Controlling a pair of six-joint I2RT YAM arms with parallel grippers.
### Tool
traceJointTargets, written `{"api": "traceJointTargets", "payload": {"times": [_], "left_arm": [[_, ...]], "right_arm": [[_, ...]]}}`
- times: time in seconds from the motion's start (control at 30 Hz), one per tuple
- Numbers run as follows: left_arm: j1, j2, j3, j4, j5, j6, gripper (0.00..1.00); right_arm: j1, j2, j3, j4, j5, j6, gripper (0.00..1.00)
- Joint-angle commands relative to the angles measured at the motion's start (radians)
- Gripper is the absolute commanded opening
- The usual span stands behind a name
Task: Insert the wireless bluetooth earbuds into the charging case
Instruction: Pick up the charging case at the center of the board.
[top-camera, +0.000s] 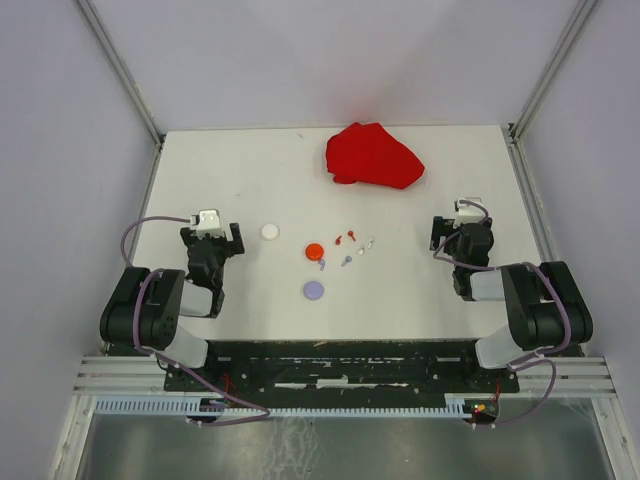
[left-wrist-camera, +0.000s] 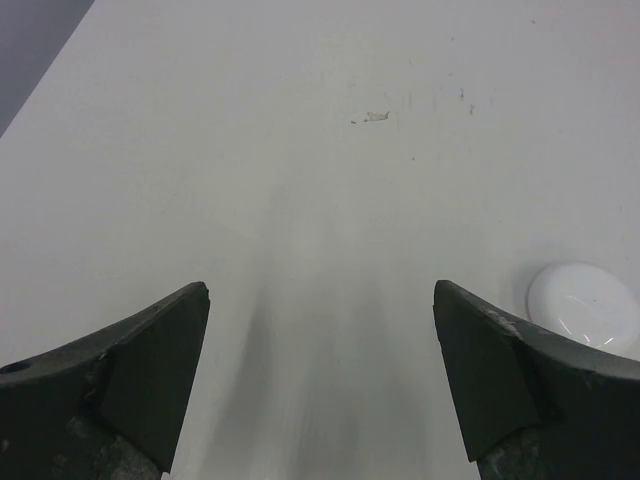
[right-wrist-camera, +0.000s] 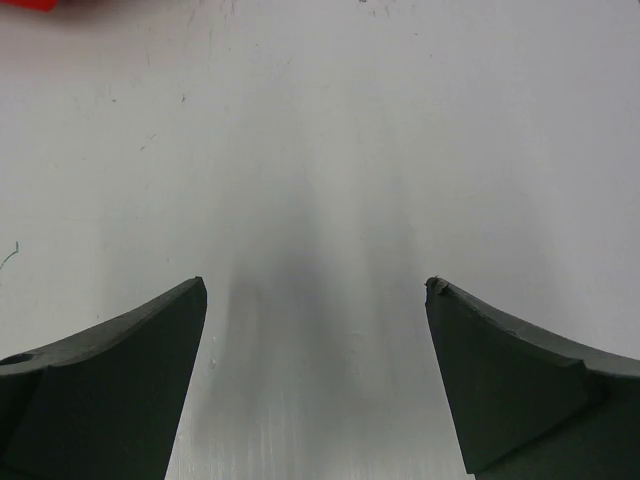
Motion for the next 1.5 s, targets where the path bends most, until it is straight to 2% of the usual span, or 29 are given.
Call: {"api": "traceJointTargets", "payload": {"times": [0.0,0.8,0.83,0.9,1.0,1.07,1.13,1.27,1.47], "left_arm": [[0.006,0.003,0.022,0.044,-0.019,-0.019,0.99],[0.005,0.000,0.022,0.043,-0.019,-0.020,0.99],[0.005,-0.001,0.021,0.050,-0.022,-0.020,0.99],[0.003,-0.026,0.038,-0.018,-0.031,-0.018,0.99],[-0.015,-0.121,0.203,-0.355,-0.052,-0.014,0.99],[-0.023,-0.138,0.317,-0.508,-0.085,-0.055,0.99],[-0.024,-0.135,0.395,-0.578,-0.061,-0.107,0.99],[-0.026,-0.124,0.507,-0.669,0.154,-0.162,0.99],[-0.077,-0.133,0.600,-0.787,0.243,-0.263,0.99]], "right_arm": [[-0.004,-0.007,0.029,0.049,-0.005,0.011,0.99],[-0.003,-0.012,0.030,0.055,-0.003,0.013,0.99],[-0.002,-0.029,0.044,0.019,-0.003,0.014,0.99],[-0.001,-0.086,0.137,-0.190,0.035,0.026,0.99],[-0.001,-0.139,0.305,-0.476,0.094,0.087,0.99],[0.000,-0.164,0.419,-0.619,0.089,0.147,0.99],[0.001,-0.177,0.504,-0.701,0.016,0.190,0.99],[0.039,-0.191,0.686,-0.876,-0.041,0.202,0.99],[0.199,-0.197,0.827,-1.035,0.044,0.140,0.99]]}}
